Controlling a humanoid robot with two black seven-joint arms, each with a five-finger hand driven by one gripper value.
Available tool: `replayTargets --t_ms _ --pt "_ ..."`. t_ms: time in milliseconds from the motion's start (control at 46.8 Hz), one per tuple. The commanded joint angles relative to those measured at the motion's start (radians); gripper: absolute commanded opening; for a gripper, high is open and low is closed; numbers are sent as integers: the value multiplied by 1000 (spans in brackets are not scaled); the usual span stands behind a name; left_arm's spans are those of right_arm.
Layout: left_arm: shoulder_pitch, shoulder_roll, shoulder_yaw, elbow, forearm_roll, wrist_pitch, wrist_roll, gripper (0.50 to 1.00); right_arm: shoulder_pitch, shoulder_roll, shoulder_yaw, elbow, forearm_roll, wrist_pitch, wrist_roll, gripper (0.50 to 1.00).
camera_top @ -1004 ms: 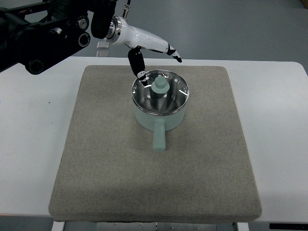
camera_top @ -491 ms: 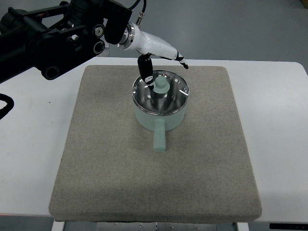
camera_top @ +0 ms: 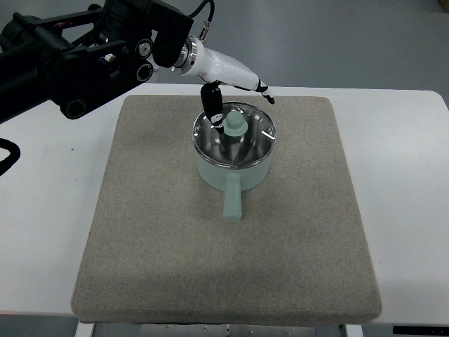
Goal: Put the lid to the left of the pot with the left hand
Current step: 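Lower the left hand and close fingers around the mint-green lid knob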
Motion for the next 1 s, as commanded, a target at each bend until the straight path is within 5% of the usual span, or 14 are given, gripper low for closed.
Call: replayTargets --t_ms 0,577,747,833,982 --pt "4 0 0 -2 7 0 0 866 0 0 0 0 0 0 0 921" --pt "8 1 0 -3 67 0 0 819 0 0 0 0 0 0 0 923" --pt "8 3 0 -10 67 0 -2 776 0 0 0 0 0 0 0 921" --pt "8 4 0 -13 67 0 -2 709 0 0 0 0 0 0 0 921" --pt "7 3 0 -11 67 0 -2 686 0 0 0 0 0 0 0 921"
